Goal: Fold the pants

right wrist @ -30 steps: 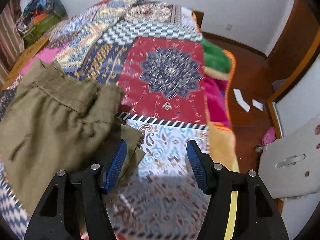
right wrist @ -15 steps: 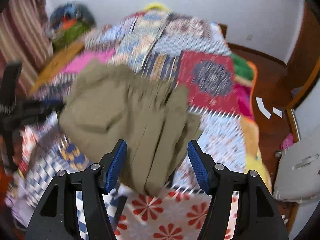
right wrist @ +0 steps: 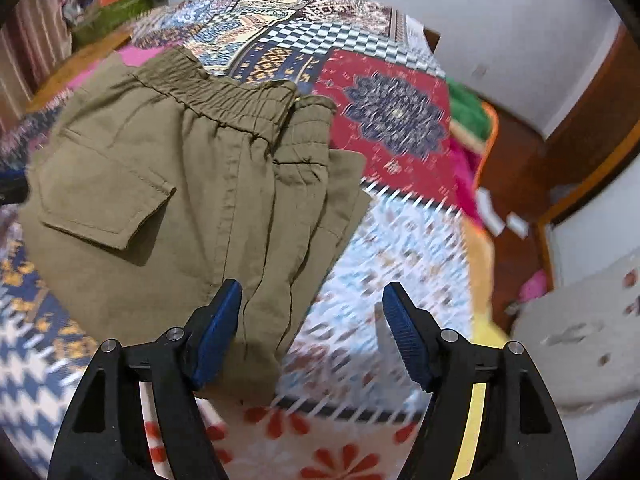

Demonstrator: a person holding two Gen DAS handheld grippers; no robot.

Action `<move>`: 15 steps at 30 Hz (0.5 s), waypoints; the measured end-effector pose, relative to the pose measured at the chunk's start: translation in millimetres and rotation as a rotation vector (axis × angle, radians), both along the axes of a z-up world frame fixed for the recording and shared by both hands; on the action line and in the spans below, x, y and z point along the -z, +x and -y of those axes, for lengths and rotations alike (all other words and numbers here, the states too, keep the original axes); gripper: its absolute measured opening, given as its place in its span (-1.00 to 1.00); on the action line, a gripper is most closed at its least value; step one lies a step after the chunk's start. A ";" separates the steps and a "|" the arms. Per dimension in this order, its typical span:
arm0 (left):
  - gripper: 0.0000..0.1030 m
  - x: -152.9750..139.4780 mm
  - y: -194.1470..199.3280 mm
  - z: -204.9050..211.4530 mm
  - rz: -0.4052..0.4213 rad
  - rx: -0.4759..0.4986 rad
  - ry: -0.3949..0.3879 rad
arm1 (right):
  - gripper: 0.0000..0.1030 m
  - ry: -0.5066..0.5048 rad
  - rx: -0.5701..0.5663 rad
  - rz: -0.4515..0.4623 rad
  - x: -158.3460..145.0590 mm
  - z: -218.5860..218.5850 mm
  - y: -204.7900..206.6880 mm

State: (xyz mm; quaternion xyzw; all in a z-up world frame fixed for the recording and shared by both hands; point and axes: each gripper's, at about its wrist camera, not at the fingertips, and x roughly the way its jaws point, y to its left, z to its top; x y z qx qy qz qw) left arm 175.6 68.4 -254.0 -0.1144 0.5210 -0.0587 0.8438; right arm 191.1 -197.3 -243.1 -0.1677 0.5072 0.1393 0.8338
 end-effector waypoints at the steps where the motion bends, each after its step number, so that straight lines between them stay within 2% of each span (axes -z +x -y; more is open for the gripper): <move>1: 0.11 -1.0 -0.5 2.4 0.002 0.005 0.006 | 0.32 -0.011 0.001 0.003 1.9 0.3 1.9; 6: 0.13 -9.6 -3.0 6.8 0.010 0.014 0.043 | 0.30 0.021 0.047 -0.028 -3.9 10.7 16.2; 11: 0.13 -30.3 -4.4 -13.1 0.046 -0.029 0.065 | 0.31 0.045 0.057 0.020 -27.1 16.7 8.6; 15: 0.13 -46.3 5.2 -22.3 0.086 -0.047 0.056 | 0.31 0.103 0.060 0.058 -43.8 12.7 19.5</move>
